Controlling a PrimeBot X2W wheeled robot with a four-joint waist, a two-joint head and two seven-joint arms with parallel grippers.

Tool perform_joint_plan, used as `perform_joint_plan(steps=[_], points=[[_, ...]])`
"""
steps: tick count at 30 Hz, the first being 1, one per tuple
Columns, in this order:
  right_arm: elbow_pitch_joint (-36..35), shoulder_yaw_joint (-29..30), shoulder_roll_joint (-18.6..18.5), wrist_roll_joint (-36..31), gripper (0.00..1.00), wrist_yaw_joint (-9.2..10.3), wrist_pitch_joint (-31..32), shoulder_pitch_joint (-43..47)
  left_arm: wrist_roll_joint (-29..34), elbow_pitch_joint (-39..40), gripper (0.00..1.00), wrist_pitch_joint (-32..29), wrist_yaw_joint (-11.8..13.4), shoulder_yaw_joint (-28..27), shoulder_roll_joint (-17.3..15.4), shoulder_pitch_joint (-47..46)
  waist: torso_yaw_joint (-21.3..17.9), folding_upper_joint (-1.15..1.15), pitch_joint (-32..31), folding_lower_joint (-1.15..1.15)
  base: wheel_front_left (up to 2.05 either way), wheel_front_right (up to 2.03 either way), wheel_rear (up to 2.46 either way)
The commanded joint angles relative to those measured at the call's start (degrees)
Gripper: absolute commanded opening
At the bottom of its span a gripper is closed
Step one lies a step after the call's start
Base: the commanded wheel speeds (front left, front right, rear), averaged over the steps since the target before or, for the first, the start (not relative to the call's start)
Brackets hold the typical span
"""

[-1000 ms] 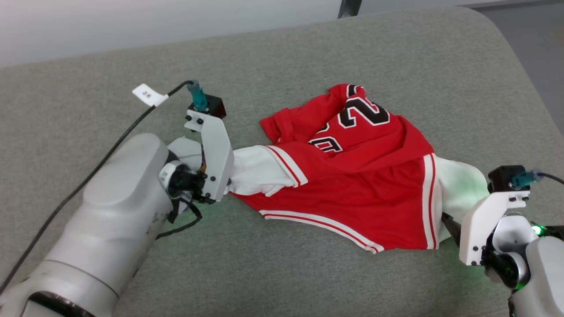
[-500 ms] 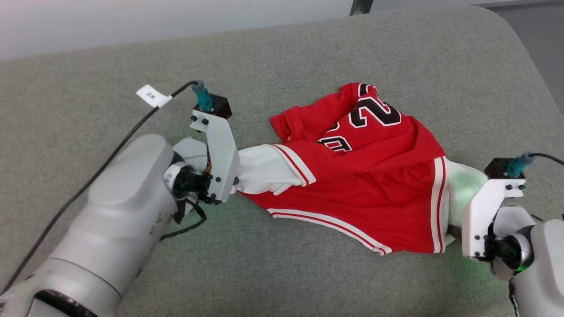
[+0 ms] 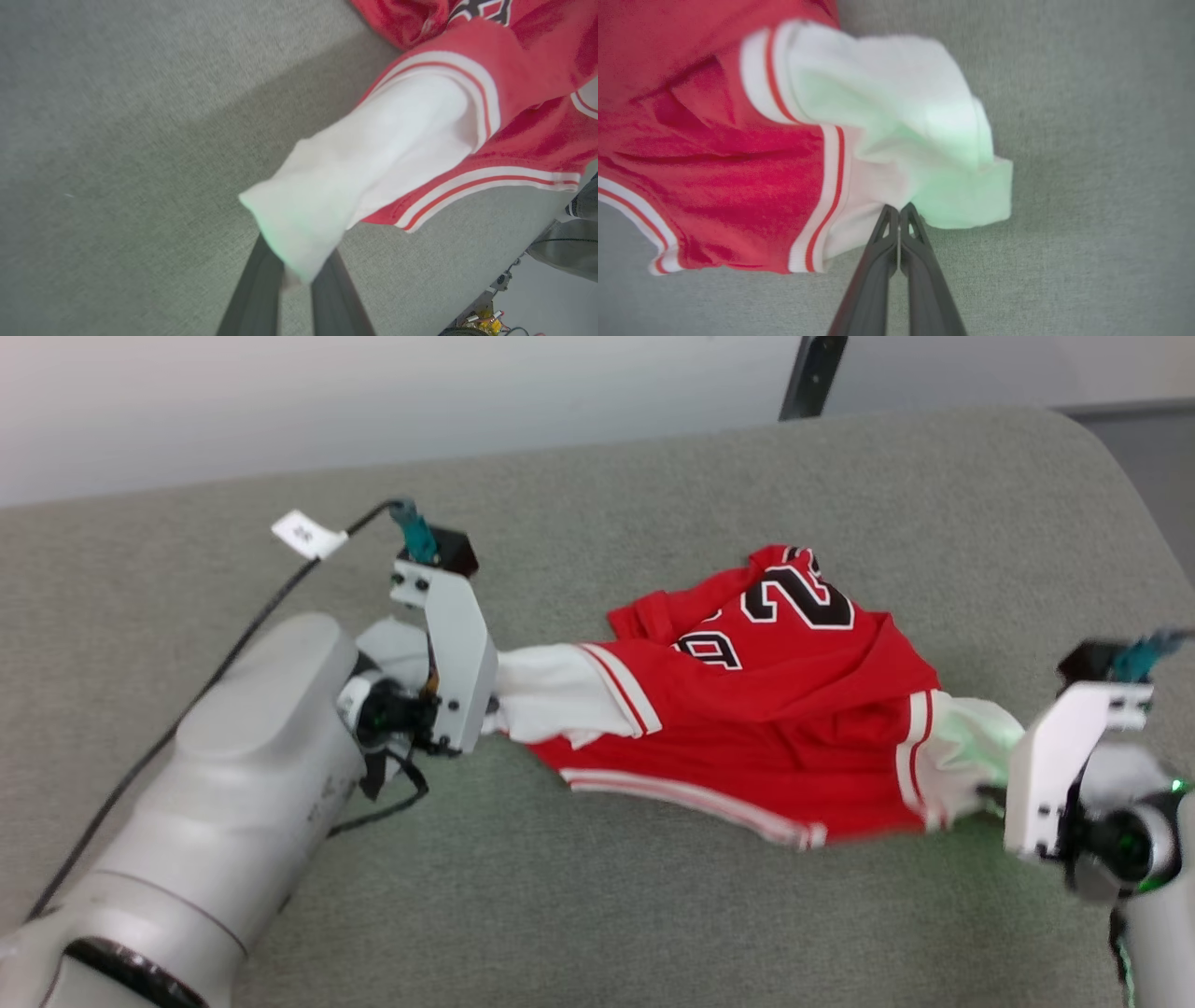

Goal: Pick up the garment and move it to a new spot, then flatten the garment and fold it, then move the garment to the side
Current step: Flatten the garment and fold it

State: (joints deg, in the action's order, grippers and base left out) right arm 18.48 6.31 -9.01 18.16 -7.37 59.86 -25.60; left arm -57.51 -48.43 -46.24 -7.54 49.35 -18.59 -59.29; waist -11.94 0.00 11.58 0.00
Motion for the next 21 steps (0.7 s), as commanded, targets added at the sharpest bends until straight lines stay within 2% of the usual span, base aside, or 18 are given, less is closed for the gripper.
perform_joint_plan(steps=[1,5,10,18,21], points=[[-1.7,-0.6,-0.9,-0.1,0.00,-0.21,-0.8,-2.1,-0.2,-0.3,0.00,0.7,0.2,0.0,-0.3,-1.7,2.0,0.00,-2.6,0.00,0.00,0.00,0.00],[-3.2,-2.2,-1.4,0.8,0.00,-0.21,-3.7,-6.1,0.7,-1.8,0.00,2.7,0.2,-0.1,-0.4,-4.3,3.7,0.00,-5.2,0.00,0.00,0.00,0.00],[-2.3,-4.5,-2.3,1.2,0.00,-0.21,-10.3,-12.6,2.4,-3.6,0.00,6.3,0.2,0.2,-0.4,-7.9,6.4,0.00,-8.3,0.00,0.00,0.00,0.00],[4.9,-9.1,-3.0,1.6,0.00,-0.21,-21.3,-24.2,5.5,-7.8,0.00,12.0,1.4,-0.3,-1.8,-15.6,10.7,0.00,-11.6,0.00,0.00,0.00,0.00],[8.1,-10.8,-3.2,1.9,0.00,-0.20,-24.0,-28.2,6.5,-9.3,0.00,13.1,1.1,0.1,-2.3,-18.4,12.1,0.00,-12.3,0.00,0.00,0.00,0.00]])
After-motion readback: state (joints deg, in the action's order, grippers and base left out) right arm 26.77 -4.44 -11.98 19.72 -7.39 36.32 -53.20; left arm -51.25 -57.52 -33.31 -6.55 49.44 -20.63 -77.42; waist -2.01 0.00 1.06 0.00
